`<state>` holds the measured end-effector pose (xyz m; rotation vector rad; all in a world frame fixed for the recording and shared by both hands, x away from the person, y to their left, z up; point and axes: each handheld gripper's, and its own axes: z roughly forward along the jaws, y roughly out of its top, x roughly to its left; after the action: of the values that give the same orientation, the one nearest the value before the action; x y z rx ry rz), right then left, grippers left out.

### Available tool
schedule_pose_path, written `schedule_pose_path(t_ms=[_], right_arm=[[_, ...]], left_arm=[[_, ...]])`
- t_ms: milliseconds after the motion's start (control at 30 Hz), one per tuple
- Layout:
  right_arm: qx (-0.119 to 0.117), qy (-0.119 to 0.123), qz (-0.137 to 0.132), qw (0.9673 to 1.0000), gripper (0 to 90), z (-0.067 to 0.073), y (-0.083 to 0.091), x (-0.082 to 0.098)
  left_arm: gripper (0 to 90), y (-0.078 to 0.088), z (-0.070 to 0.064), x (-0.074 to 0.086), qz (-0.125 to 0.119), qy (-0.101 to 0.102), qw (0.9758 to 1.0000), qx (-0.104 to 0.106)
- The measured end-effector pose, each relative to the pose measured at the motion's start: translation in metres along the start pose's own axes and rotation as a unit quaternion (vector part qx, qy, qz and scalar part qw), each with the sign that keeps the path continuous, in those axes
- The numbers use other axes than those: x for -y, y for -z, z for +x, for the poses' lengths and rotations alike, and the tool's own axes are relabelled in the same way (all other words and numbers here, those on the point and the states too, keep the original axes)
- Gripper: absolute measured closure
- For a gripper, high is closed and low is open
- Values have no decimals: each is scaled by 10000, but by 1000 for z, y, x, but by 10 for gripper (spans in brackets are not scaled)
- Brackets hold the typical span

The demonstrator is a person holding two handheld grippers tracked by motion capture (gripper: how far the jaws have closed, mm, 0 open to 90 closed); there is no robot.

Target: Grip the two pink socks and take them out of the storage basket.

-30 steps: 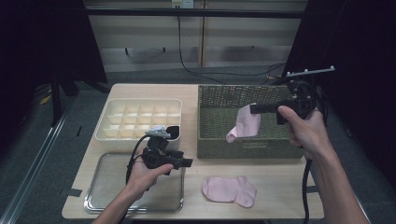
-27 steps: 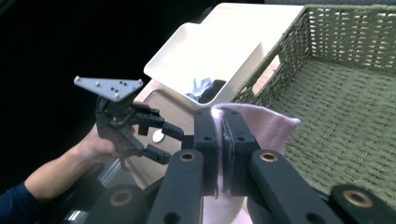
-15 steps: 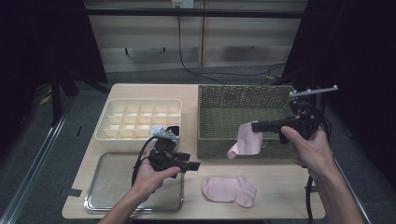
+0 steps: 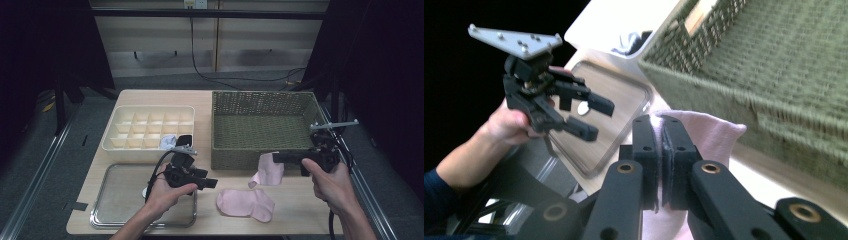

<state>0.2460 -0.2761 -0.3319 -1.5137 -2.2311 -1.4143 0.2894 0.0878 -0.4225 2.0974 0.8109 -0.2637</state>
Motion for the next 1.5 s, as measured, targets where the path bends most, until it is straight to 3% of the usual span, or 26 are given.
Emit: schedule_pose_path(t_ms=[333,467,533,633,667,733,767,800,833,1067,1367,1500], right_arm=[[254,-57,-9,9997,868,-4,15,31],[363,-95,165,9992,863,-7,14,39],[446,-89,276,9986,862,-10,5,42],[374,-124,440,9983,863,-13,-11,44],[315,-121,564,9978,864,-14,-25,45],[314,-108,608,9976,863,-14,-32,45],[219,-146,691,9973,863,-17,-46,45],[219,-146,691,9973,863,-17,-46,45],[145,-177,782,9967,859,-19,-59,45],[-15,-195,818,9965,845,-19,-86,42],[-132,-30,892,9959,798,-12,-128,47],[-164,29,815,9965,763,-11,-128,47]], left_arm=[[424,-2,8,7,70,95,9999,-49],[421,-3,9,8,74,112,9999,-58],[417,-3,8,8,103,102,9999,-66],[412,-4,8,8,110,107,9999,-67],[412,-4,9,9,114,114,9998,-87],[412,-4,10,9,127,115,9998,-87],[411,-5,11,10,147,122,9998,-86],[411,-5,11,10,147,122,9998,-86],[411,-5,10,11,159,133,9997,-94],[409,-4,14,11,164,152,9997,-89],[408,-8,16,13,220,190,9995,-80],[406,-10,17,14,243,211,9995,-76]])
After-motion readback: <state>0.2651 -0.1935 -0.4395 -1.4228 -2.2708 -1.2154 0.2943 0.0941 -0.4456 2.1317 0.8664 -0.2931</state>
